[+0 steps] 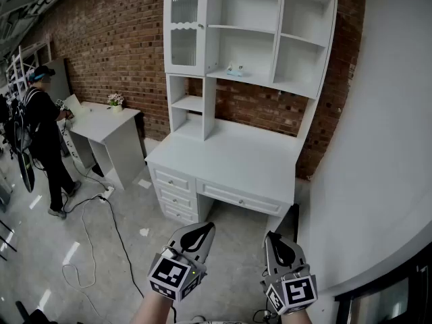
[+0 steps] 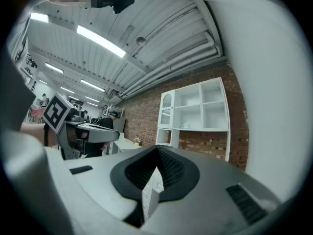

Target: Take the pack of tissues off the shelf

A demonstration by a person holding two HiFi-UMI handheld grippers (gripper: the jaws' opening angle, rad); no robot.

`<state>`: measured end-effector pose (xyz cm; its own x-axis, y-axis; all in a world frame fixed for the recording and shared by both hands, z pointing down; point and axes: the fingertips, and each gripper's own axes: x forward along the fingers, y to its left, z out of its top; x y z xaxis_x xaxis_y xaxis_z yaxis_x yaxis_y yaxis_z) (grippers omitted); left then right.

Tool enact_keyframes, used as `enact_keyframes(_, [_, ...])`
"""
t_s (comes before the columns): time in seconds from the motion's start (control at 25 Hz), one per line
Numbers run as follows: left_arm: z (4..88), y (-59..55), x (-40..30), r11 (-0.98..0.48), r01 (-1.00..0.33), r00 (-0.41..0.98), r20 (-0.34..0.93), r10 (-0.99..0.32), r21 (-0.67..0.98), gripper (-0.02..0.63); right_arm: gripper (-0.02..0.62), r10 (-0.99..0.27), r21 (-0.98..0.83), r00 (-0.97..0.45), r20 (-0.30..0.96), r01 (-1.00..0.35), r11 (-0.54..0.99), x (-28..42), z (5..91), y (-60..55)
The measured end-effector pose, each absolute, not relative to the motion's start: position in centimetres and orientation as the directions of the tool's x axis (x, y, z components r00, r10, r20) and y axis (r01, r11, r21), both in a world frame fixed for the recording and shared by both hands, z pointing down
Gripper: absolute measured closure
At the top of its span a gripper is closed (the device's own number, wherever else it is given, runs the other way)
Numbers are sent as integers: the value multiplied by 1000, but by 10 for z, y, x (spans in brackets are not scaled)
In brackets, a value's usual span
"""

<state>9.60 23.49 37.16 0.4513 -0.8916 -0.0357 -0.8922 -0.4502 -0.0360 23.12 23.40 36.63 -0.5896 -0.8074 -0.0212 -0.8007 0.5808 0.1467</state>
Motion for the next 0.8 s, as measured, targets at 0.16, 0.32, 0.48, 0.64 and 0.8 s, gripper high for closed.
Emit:
enact_keyframes(0.16, [378,238,89,-469,-883,469,-18,-883,2,592,590,-814,139,-580,-13,-807,573,221,373,235])
enact_keyframes(0.32, [382,237,73,-461,-887,461,-11,-887,-9,592,589,-808,116,-589,11,-802,586,203,381,234])
enact_keyframes(0.48, [389,237,51,-466,-885,466,-8,-885,-1,592,589,-813,106,-583,8,-808,580,181,387,230])
enact_keyframes(0.64, [396,237,19,-455,-890,455,0,-890,-6,592,588,-815,102,-580,7,-810,577,154,393,223])
enact_keyframes(0.8, [409,238,-18,-437,-899,437,2,-899,41,592,588,-813,75,-582,12,-810,581,128,405,216])
